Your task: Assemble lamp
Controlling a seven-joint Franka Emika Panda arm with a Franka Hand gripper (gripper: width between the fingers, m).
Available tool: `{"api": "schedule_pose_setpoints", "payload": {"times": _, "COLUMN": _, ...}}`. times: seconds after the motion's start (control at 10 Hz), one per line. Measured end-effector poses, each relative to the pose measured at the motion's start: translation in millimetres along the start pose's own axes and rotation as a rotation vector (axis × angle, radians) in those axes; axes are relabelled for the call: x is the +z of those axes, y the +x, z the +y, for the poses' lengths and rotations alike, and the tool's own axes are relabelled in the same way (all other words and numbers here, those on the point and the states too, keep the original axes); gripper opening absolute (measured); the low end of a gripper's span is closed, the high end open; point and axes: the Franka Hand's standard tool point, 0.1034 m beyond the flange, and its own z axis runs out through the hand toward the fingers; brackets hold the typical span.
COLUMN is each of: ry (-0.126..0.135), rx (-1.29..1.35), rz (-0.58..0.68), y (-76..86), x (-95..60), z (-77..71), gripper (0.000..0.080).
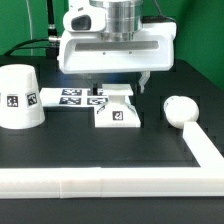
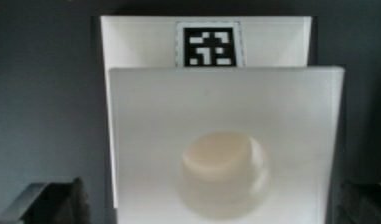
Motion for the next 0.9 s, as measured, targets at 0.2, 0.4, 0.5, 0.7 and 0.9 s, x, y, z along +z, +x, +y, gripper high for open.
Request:
{"api": "schedule_pose_setpoints", "payload": {"times": 0.2, "ry": 0.0, "rx": -0.005, "rz": -0.001, "y": -0.3, "x": 0.3, "z": -1.4, "gripper": 0.0677}}
{"api": "schedule_pose_setpoints", "payload": {"times": 0.4, "ry": 0.0, "rx": -0.006, "rz": -0.001, "y": 0.0, "x": 0.2, "z": -1.5, "gripper": 0.0531}}
{"api": "schedule_pose_setpoints", "payload": {"times": 0.5, "ry": 0.0, "rx": -0.006, "rz": -0.001, "y": 0.0, "x": 0.2, "z": -1.6, "gripper": 0.0531}}
{"api": "schedule_pose_setpoints", "payload": {"times": 0.7, "ry": 0.0, "rx": -0.006, "rz": -0.001, "y": 0.0, "x": 0.2, "z": -1.6, "gripper": 0.0531}}
{"api": "schedule_pose_setpoints", "payload": {"times": 0.9, "ry": 0.0, "rx": -0.006, "rz": -0.001, "y": 0.0, "x": 0.2, "z": -1.6, "gripper": 0.0531}}
